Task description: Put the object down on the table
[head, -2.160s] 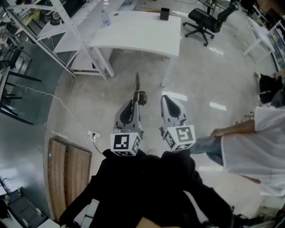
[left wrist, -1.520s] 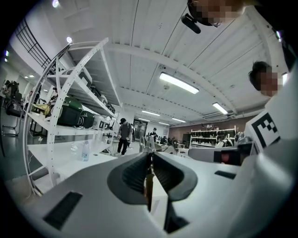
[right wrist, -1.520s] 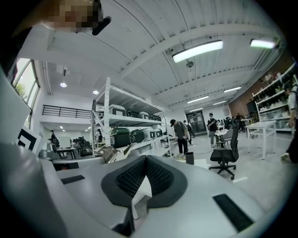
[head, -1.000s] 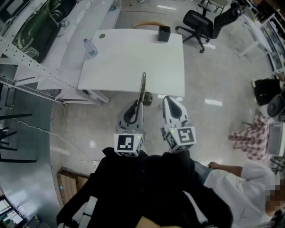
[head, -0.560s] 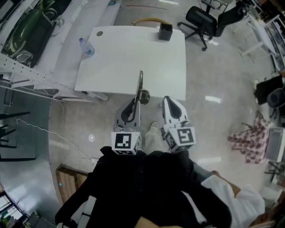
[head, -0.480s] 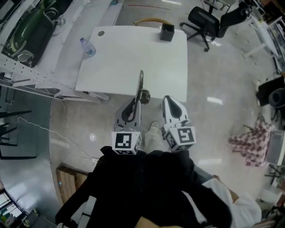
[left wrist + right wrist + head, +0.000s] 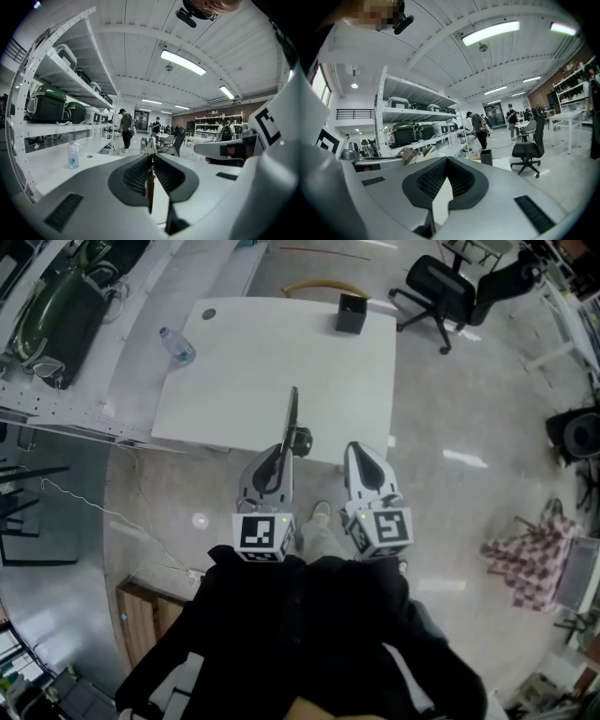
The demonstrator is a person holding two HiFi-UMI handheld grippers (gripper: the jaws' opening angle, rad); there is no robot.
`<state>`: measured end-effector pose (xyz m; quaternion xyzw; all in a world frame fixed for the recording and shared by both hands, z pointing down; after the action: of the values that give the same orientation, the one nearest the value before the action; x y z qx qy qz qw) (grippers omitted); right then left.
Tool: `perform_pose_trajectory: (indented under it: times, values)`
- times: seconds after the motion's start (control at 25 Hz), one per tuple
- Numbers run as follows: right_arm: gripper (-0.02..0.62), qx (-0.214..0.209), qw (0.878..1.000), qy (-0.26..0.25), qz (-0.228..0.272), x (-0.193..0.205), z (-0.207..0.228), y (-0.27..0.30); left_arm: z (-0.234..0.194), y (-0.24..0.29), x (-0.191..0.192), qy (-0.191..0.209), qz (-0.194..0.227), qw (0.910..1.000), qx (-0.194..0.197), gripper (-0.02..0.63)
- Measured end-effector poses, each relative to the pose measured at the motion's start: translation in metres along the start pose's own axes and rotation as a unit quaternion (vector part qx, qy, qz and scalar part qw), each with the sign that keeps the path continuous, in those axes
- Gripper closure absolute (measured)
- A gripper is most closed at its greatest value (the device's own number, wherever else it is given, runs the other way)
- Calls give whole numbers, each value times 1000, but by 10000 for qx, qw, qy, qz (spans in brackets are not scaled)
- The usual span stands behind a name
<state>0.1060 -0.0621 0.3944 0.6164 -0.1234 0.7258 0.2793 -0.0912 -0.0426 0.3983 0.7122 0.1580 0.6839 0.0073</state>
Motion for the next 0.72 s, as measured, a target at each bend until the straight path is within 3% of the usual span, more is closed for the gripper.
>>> perform_pose_trajectory:
  times: [0.4,0.6,0.72]
  values:
    - [594,-94,9996,161,-210,13,32,15,9,36,8,545,-343,9979,-32,569]
    - [594,-97,9994,119,-307,17,40,22,7,54,10,604,-504,9969,22,568]
    - [594,-39,9995,92,-315,24,42,24,1,66,17,885,-654,9939,106,569]
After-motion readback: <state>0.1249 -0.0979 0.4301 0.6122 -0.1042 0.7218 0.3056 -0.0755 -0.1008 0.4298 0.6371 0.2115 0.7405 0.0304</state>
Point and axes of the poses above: the fingertips, and each gripper's own axes: y forward along the fingers, z to its right, x out of its underside, the point moved 9 cm from there along -y, backward along the fingers, and after that the axes turned 5 degrees about -x, right-handed, at the moved point
